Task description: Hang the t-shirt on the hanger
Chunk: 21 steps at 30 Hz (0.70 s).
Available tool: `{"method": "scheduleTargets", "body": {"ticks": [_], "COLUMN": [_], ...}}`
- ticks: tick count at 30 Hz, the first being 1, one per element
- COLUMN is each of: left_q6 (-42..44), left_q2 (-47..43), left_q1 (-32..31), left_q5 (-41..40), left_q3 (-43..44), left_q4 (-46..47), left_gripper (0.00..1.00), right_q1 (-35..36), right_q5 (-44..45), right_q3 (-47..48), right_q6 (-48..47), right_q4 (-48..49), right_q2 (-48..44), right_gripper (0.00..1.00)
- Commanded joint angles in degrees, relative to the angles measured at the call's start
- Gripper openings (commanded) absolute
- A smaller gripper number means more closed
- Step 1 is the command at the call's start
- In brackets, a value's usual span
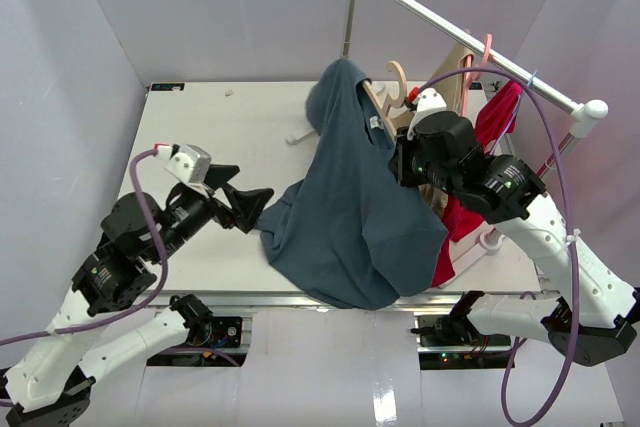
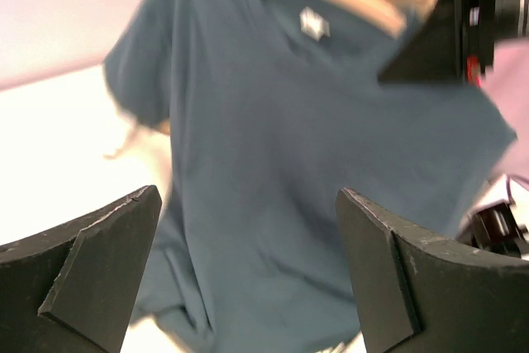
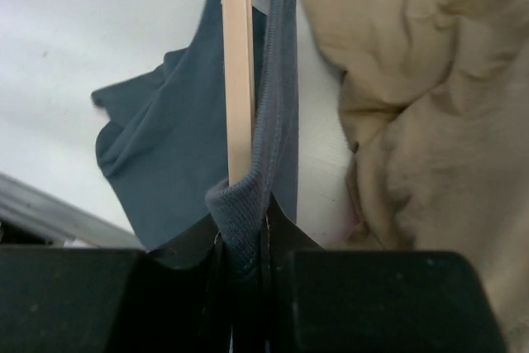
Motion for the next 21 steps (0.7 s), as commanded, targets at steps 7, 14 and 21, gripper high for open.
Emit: {"method": "scheduleTargets", "body": {"ticks": [7, 14, 21], "left_q6": [-6.7, -4.4, -1.9], "left_q2": [2.1, 0.2, -2.3], "left_q1": [0.2, 0.2, 0.2], "left_q5": [-0.7, 0.4, 0.1], "left_q3": [-9.2, -10.0, -13.1], "left_q4": [6.5, 5.5, 4.0], "left_gripper": [0.98, 0.98, 0.98], "right_q1": [0.0, 0.1, 0.2], "right_q5": [26.4, 35.0, 42.3], "right_q3": [2.7, 5.0, 12.4], "right_q6": [11.3, 15.0, 13.6], "right_q4": [20.3, 30.7, 33.5], "right_q2": [7.0, 13.9, 21.3], "right_gripper": [0.08, 0.08, 0.08]}}
